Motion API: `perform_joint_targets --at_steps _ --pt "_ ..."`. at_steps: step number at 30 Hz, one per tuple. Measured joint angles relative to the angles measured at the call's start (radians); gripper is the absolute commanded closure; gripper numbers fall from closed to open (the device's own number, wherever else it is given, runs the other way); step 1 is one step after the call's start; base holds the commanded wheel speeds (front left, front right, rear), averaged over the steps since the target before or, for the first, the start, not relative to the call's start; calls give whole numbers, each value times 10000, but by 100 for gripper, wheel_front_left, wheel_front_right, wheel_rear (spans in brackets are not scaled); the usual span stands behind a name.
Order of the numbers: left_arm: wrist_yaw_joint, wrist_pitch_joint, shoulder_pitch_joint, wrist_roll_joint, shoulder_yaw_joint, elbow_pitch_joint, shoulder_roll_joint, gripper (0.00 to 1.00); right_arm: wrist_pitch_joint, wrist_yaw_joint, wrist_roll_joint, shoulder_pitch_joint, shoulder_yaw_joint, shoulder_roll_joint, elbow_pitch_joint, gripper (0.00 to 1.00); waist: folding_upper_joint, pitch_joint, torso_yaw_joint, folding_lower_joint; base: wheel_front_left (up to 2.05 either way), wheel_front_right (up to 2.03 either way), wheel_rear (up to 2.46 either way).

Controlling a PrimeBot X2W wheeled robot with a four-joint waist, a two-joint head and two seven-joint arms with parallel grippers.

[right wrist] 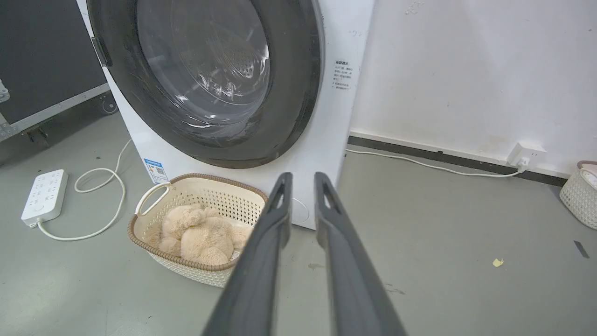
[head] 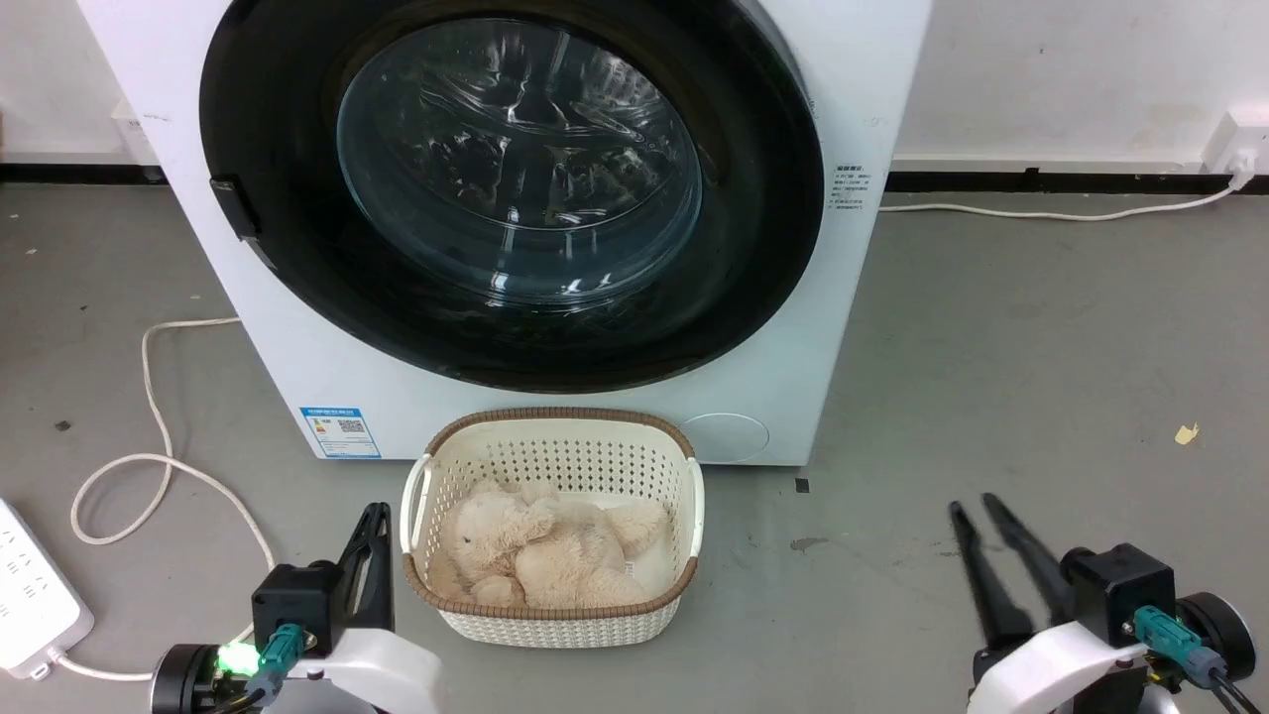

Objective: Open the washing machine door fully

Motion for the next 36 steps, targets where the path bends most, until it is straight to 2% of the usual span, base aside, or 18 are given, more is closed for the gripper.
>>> perform_joint_targets --at_steps 23,36 --pt "136 -332 3 -54 -224 -35 -2 0 -347 0 8 8 -128 -17 -123 0 0 252 142 0 0 0 0" --pt "449 -639 -228 -209 -550 -255 -4 0 -650 0 15 -629 -102 -826 -293 0 0 989 489 0 0 0 0"
